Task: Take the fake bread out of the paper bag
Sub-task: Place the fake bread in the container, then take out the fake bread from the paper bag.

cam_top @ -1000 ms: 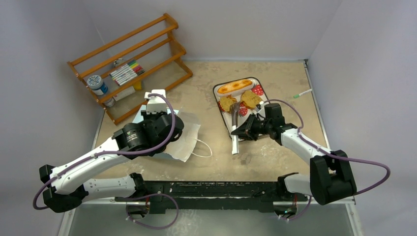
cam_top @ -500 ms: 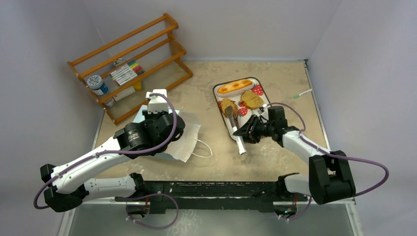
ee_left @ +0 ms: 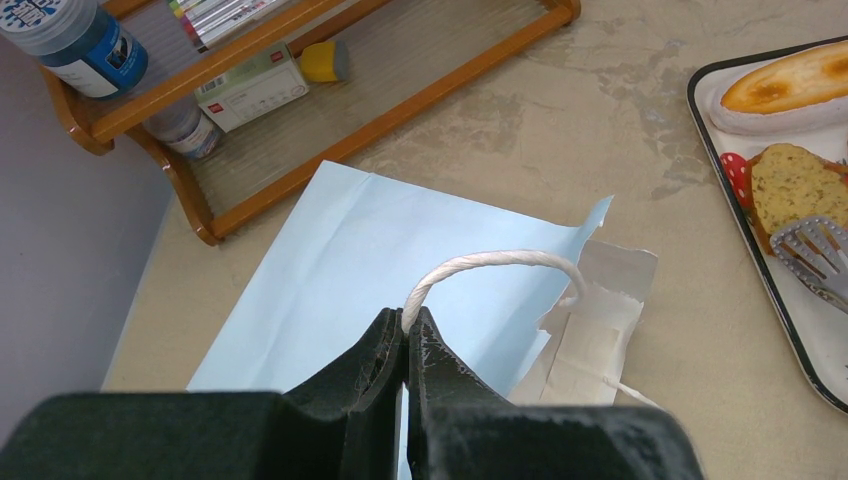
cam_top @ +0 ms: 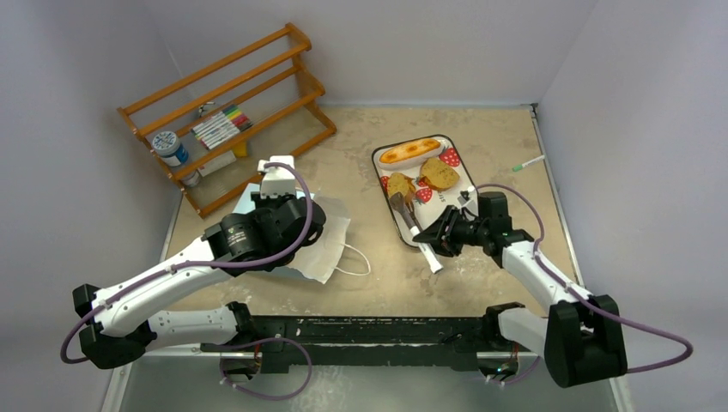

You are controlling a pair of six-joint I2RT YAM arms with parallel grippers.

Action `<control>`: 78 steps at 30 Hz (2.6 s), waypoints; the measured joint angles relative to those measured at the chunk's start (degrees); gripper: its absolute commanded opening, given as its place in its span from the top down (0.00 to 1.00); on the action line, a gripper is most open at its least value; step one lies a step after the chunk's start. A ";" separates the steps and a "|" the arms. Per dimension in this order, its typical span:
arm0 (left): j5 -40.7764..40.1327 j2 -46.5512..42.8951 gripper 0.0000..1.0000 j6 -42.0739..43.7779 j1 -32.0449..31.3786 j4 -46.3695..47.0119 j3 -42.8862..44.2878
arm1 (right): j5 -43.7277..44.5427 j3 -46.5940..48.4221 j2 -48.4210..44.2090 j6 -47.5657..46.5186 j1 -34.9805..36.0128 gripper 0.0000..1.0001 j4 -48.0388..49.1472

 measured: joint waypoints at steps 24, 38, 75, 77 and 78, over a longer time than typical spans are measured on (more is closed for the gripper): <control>-0.02 0.46 1.00 -0.07 0.00 -0.11 0.26 | 1.27 -1.16 -12.92 -2.03 -0.11 0.60 -14.10; 0.94 0.81 1.00 -1.57 0.00 -0.33 0.87 | 1.70 6.67 -11.78 -9.77 -0.09 0.68 -18.69; 20.87 -1.79 1.00 4.50 -1.03 9.42 -2.38 | 3.89 6.43 11.78 1.81 34.45 0.68 15.56; 21.22 -1.70 1.00 4.44 -1.51 8.68 -1.55 | 4.35 6.54 15.32 2.47 35.23 0.68 18.99; 21.31 -1.60 1.00 4.26 -1.70 8.48 -1.20 | 4.37 6.80 17.14 2.78 35.67 0.68 20.46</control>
